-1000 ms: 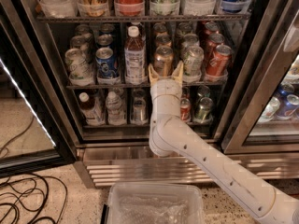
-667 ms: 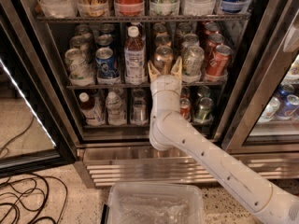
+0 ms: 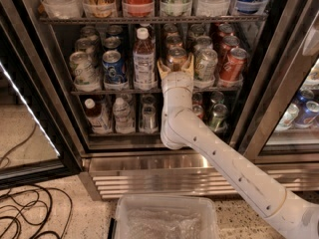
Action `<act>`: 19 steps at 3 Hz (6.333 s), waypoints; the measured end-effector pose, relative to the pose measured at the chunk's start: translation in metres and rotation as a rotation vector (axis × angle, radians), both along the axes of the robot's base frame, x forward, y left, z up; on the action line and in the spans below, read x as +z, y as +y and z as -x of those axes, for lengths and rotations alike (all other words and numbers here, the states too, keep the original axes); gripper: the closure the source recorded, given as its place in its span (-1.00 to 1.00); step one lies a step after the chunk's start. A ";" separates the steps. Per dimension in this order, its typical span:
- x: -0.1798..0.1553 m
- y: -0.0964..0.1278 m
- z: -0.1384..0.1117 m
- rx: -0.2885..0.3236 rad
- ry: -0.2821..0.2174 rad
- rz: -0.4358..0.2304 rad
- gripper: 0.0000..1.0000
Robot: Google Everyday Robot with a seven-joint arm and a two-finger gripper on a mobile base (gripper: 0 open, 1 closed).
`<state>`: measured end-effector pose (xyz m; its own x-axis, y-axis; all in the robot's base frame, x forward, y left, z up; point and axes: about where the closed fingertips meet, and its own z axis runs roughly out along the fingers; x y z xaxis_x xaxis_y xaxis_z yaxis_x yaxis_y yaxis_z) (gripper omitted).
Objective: Pick orange can from middle shelf of fridge
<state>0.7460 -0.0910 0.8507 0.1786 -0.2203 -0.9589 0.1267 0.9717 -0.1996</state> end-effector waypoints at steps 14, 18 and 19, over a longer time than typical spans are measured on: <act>0.097 -0.028 0.217 0.703 0.306 -0.072 1.00; 0.136 0.017 0.350 1.299 0.246 0.044 1.00; 0.147 0.041 0.393 1.487 0.235 0.121 1.00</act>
Offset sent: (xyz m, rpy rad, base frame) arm -0.0704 0.0138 -0.0070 0.0674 -0.0381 0.0898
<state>0.3527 -0.0502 0.9977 0.1532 -0.0592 -0.9864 -0.9740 0.1592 -0.1609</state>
